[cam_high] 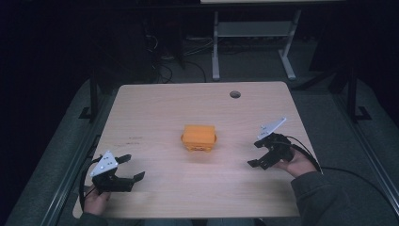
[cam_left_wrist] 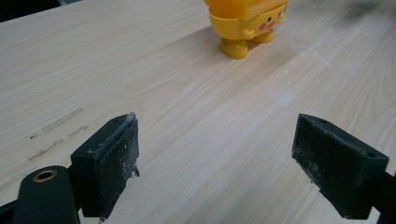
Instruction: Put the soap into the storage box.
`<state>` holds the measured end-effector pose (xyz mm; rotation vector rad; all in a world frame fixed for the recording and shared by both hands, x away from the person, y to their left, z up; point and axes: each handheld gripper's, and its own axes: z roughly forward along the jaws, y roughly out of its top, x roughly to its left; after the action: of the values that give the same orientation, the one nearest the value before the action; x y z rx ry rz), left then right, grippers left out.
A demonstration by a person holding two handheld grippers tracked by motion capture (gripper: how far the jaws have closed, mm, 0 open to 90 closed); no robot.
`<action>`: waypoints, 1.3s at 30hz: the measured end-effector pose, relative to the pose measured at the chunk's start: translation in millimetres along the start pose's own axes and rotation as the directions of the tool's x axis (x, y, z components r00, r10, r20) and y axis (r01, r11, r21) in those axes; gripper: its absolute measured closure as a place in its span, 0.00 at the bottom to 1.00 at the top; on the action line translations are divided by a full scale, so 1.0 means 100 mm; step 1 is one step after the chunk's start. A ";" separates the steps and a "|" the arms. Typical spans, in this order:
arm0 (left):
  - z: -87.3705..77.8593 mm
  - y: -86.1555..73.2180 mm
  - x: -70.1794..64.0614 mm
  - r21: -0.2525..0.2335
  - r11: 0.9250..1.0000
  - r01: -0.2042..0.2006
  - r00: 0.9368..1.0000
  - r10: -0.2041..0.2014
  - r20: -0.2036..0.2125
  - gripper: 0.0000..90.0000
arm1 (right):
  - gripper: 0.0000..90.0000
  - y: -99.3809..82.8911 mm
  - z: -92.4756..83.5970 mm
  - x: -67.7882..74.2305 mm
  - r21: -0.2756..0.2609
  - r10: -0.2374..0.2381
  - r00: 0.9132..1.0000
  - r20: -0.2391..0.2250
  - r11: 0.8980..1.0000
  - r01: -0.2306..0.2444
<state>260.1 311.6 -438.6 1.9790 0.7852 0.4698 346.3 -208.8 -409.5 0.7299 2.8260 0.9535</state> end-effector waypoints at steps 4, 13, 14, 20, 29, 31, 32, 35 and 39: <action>0.01 0.00 0.00 -0.004 1.000 0.003 1.000 -0.003 0.000 0.16 | 0.18 -0.05 -0.01 0.01 0.001 0.012 1.000 0.006 1.000 -0.012; 0.00 0.00 0.00 0.001 1.000 0.003 1.000 -0.003 -0.002 0.16 | 0.19 -0.17 -0.04 0.03 -0.003 0.034 0.999 0.016 0.999 -0.034; 0.01 0.00 0.00 0.001 1.000 0.004 1.000 -0.004 -0.001 0.16 | 0.19 -0.19 -0.04 0.03 -0.001 0.036 0.999 0.019 0.999 -0.036; 0.01 -0.01 -0.01 0.004 1.000 0.003 1.000 -0.003 -0.001 0.16 | 0.19 -0.29 -0.04 0.05 -0.007 0.051 0.998 0.023 0.999 -0.051; 0.02 -0.01 -0.01 0.010 1.000 -0.001 1.000 0.001 -0.001 0.16 | 0.19 -0.47 -0.04 0.08 -0.019 0.088 0.996 0.031 0.996 -0.088; 0.02 -0.01 -0.01 0.006 1.000 -0.001 1.000 0.001 0.000 0.16 | 0.19 -0.51 -0.05 0.08 -0.019 0.089 0.995 0.034 0.996 -0.089; 0.02 -0.01 -0.01 0.006 1.000 0.000 1.000 0.000 0.000 0.16 | 0.19 -0.52 -0.06 0.09 -0.020 0.093 0.995 0.035 0.996 -0.093; 0.03 -0.01 -0.01 0.006 1.000 0.005 1.000 -0.005 0.001 0.16 | 0.19 -0.60 -0.07 0.12 -0.023 0.106 0.994 0.039 0.994 -0.105; 0.04 -0.01 -0.02 0.009 1.000 0.002 1.000 -0.002 0.002 0.16 | 0.20 -0.66 -0.08 0.14 -0.027 0.115 0.993 0.038 0.993 -0.114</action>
<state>260.7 308.8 -441.6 1.9864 0.7899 0.4641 305.0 -252.9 -441.1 0.9061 2.7595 0.9764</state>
